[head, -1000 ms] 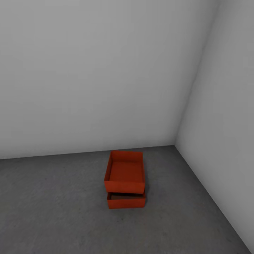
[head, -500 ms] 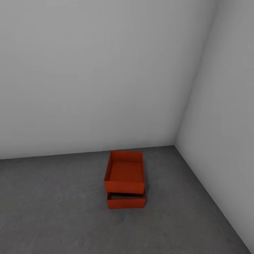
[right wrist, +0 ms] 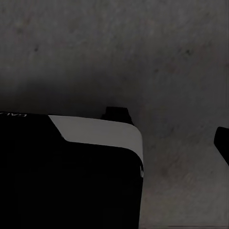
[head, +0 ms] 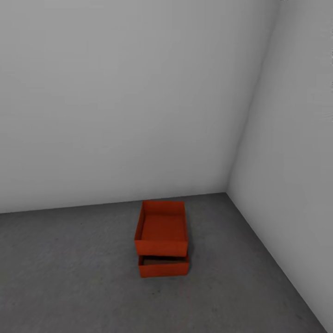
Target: Move the two storage containers from the living room to the garage. In the garage, place one container on the floor and stack the other container on top of it (either order is fine).
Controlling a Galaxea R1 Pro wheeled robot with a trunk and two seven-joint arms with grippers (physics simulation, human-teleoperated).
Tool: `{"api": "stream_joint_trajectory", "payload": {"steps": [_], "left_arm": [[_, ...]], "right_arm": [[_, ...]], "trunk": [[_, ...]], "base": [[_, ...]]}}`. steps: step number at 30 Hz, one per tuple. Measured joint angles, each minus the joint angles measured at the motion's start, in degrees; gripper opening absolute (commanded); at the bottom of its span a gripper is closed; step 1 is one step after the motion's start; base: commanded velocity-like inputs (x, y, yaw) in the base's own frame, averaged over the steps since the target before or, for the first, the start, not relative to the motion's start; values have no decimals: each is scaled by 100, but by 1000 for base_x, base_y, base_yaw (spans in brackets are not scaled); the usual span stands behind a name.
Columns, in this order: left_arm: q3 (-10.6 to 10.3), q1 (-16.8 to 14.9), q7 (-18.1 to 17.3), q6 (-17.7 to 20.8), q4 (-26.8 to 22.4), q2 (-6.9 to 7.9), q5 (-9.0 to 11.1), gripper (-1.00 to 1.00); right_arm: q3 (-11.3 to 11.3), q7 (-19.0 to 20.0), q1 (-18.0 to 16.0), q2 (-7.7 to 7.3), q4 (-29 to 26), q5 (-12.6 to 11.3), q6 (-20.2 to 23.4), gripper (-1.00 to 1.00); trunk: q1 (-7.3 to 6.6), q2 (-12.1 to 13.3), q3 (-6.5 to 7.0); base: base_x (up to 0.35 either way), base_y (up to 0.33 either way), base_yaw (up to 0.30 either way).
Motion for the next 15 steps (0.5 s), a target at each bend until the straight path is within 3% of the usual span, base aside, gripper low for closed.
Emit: {"api": "stream_joint_trajectory", "payload": {"steps": [15], "left_arm": [[-2,252,1,-92,0,18,-14,100]], "right_arm": [[1,9,99,1,-1,4,-12,100]], "trunk": [[0,0,110]], "base": [[0,0,-24]]}}
